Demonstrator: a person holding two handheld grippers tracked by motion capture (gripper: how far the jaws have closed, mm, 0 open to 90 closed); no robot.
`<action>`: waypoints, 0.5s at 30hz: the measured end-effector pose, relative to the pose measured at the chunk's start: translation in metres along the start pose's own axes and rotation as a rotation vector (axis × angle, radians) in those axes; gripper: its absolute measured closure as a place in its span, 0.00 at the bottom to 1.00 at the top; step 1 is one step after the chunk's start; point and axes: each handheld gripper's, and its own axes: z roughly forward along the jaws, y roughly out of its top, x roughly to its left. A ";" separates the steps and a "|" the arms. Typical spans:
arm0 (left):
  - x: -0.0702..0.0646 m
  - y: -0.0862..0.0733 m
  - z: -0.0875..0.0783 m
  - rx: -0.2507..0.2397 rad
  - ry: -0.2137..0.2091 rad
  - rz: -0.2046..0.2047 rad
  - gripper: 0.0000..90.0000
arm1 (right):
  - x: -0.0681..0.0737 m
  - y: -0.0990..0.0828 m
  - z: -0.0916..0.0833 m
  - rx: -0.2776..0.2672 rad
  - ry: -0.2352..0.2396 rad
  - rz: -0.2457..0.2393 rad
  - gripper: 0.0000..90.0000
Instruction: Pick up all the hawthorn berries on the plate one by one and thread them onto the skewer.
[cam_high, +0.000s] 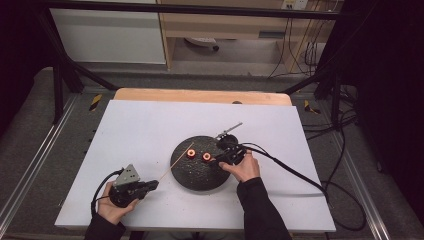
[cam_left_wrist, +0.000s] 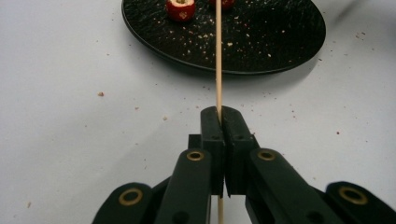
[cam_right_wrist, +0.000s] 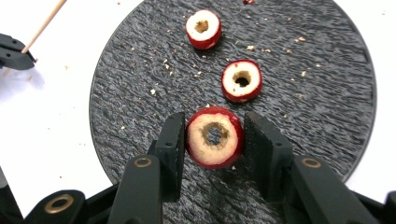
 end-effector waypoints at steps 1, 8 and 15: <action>0.000 0.000 0.000 0.002 0.000 0.000 0.98 | -0.001 -0.002 -0.001 -0.015 0.000 0.004 0.67; -0.002 0.001 0.002 0.001 0.000 -0.001 0.98 | -0.006 -0.015 -0.010 -0.129 0.007 0.040 0.67; -0.003 0.001 0.003 -0.005 0.000 -0.004 0.98 | -0.008 -0.024 -0.013 -0.216 0.015 0.065 0.67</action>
